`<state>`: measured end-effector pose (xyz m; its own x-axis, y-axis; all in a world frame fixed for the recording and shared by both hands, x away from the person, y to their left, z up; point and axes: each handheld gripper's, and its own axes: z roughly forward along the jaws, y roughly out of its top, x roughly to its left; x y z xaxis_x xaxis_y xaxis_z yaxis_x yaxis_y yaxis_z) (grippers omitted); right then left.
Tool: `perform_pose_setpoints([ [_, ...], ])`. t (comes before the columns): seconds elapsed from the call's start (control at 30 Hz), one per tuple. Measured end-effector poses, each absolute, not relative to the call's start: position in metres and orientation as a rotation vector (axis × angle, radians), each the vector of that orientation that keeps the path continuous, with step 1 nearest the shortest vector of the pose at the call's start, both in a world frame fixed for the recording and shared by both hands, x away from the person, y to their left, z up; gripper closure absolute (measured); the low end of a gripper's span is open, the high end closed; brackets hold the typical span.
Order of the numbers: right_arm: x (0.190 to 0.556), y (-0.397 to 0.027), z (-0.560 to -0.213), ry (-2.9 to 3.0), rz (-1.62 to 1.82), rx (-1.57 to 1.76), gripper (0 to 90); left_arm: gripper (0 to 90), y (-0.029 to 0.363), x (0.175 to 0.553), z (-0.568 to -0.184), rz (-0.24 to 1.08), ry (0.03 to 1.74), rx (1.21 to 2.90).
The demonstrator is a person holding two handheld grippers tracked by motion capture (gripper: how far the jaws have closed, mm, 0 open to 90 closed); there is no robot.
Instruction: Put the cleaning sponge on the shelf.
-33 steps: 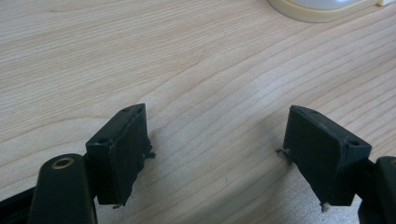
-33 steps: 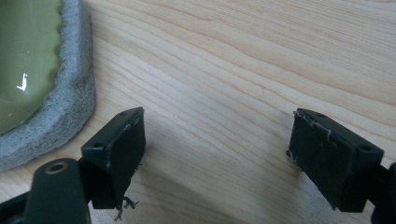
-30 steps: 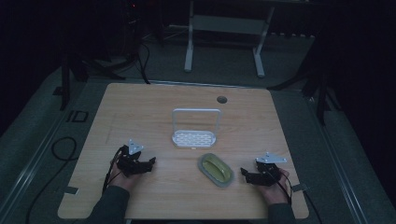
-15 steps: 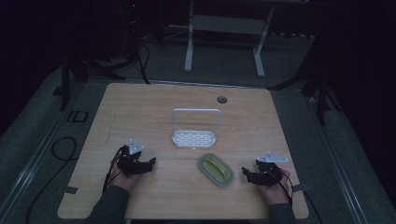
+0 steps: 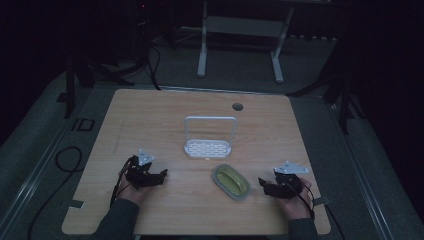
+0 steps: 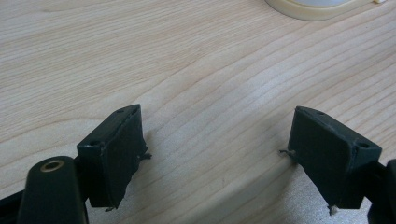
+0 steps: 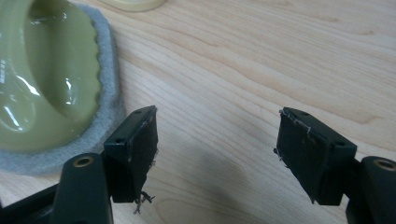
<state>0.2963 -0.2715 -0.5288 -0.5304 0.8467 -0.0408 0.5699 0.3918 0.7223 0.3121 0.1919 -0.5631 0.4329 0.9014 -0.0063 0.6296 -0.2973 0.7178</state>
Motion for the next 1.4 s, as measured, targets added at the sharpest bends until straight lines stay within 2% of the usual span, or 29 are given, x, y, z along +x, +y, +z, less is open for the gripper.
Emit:
perform_pose_setpoints([
  [0.4, 0.294, -0.268, -0.512, 2.263, 0.903, 1.192, 33.0, 18.5, 0.192, 0.312, -0.563, 0.536, 1.286, 2.035],
  [1.4, 0.296, -0.244, -0.483, 2.308, 0.867, 1.116, 35.6, 18.6, 0.192, 0.312, -0.563, 0.537, 1.288, 2.034],
])
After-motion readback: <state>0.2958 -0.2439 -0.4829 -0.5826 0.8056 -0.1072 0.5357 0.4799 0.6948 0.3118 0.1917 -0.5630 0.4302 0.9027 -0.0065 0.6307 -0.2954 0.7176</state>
